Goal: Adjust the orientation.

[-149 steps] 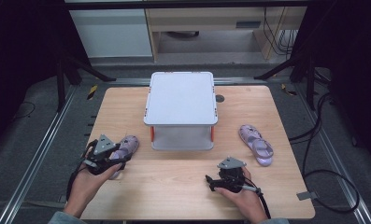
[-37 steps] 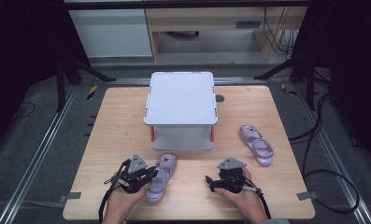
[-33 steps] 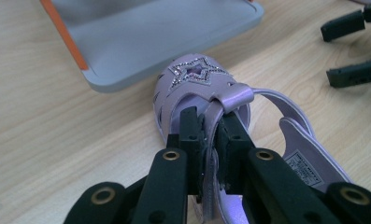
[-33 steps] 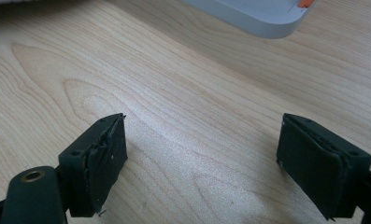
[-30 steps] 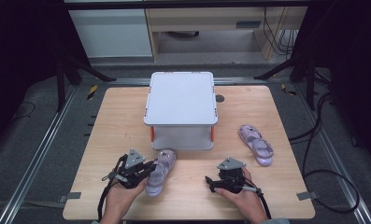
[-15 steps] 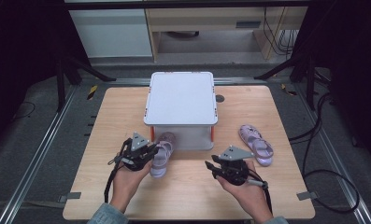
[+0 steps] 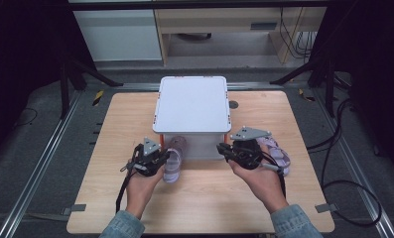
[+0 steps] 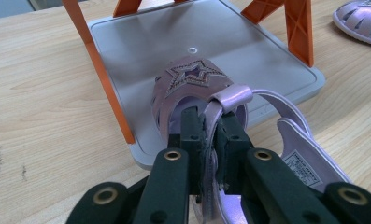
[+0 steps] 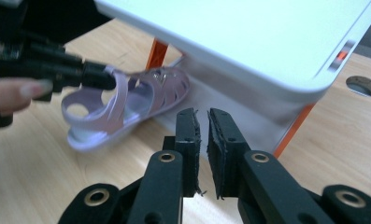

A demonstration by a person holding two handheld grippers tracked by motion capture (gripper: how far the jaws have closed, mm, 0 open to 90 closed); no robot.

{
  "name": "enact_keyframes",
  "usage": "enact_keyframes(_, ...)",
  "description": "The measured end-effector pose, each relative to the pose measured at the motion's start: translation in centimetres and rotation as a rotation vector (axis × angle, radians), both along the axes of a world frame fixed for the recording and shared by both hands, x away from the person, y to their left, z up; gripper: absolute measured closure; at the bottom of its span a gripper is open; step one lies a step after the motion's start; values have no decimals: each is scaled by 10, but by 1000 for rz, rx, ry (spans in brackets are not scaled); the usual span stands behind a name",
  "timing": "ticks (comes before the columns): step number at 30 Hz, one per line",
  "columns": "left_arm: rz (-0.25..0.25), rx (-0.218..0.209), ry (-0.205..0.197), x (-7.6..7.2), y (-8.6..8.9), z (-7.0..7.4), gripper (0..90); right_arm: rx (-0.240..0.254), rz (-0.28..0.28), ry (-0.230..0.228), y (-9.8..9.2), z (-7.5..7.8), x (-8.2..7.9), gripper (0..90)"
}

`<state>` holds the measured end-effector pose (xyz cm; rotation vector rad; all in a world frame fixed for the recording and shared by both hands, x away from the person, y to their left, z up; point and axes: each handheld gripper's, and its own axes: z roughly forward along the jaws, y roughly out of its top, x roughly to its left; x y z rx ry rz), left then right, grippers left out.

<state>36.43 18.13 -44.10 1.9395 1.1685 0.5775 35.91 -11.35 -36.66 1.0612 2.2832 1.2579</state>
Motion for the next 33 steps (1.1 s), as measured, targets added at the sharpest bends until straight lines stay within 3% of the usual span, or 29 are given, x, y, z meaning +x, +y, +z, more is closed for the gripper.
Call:
enact_keyframes(11, 20, 4, -26, 7, -5, -4, 827, 33, -32, 53, 6, 26, 40, 827)
enact_keyframes(21, 21, -2, -40, 8, -8, -6, 828, 52, -73, 75, 11, 23, 74, 834)
enact_keyframes(33, 61, -5, -99, 9, -9, -13, 831, 18, -82, 79, 12, 17, 83, 837)
